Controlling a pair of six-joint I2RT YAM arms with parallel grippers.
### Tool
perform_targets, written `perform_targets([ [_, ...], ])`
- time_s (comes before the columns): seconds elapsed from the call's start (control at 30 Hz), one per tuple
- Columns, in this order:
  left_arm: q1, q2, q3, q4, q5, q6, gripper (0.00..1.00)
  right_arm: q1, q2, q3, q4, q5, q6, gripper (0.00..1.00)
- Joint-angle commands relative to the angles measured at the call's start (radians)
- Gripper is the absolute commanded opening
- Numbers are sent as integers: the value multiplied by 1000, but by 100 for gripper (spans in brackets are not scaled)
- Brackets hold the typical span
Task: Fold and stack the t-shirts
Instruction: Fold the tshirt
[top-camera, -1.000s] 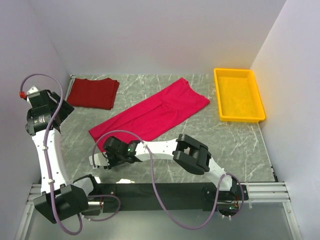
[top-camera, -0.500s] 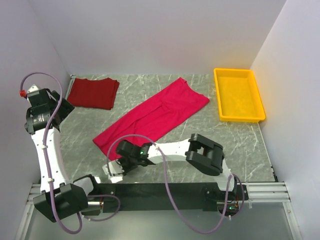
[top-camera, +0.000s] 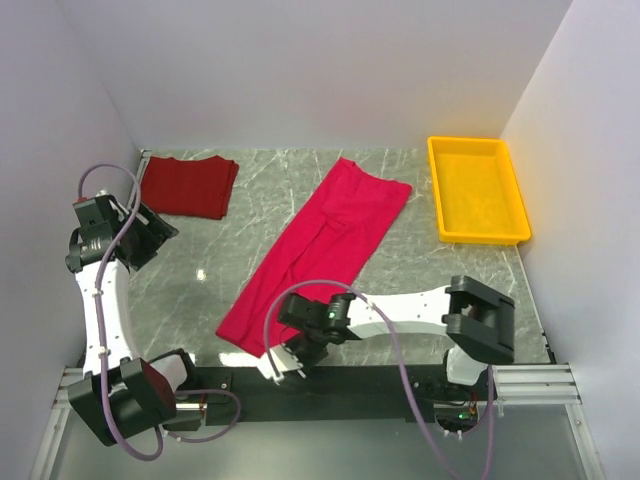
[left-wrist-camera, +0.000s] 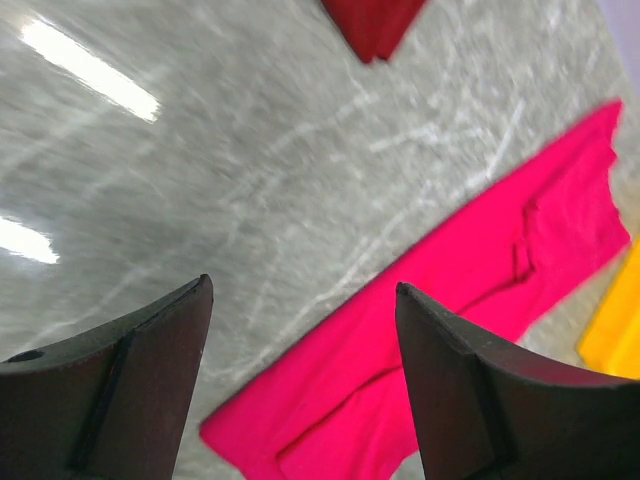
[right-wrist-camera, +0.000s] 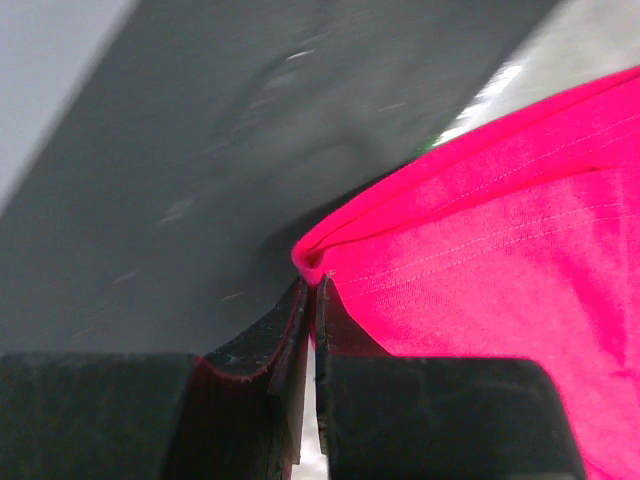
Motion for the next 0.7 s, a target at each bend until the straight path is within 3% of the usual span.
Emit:
perform_targets([
  [0.0, 4, -4, -40, 64, 137, -18, 78, 15, -108, -78, -97, -57, -7, 3],
  [0.1, 4, 9, -84, 104, 230, -24, 83, 12, -152, -147, -108, -40, -10, 5],
  [0.23, 2, 37, -135, 161, 339, -14, 83, 6, -202, -176, -93, -6, 58, 43],
  [0.3, -22, 49, -150, 205, 391, -9, 82, -36, -230, -161, -91, -17, 91, 51],
  [0.33, -37, 55, -152, 214, 399, -8, 82, -57, -240, -127, -105, -26, 119, 60],
  [0.4, -117, 86, -140, 242, 396, -3, 82, -146, -262, -87, -119, -49, 142, 64],
  [0.43, -152, 103, -132, 275, 390, -3, 82, -177, -277, -40, -146, -57, 150, 71],
  [0.67, -381, 417, 44, 454, 367, 18, 79, -565, -277, 147, -249, -127, 180, 72],
])
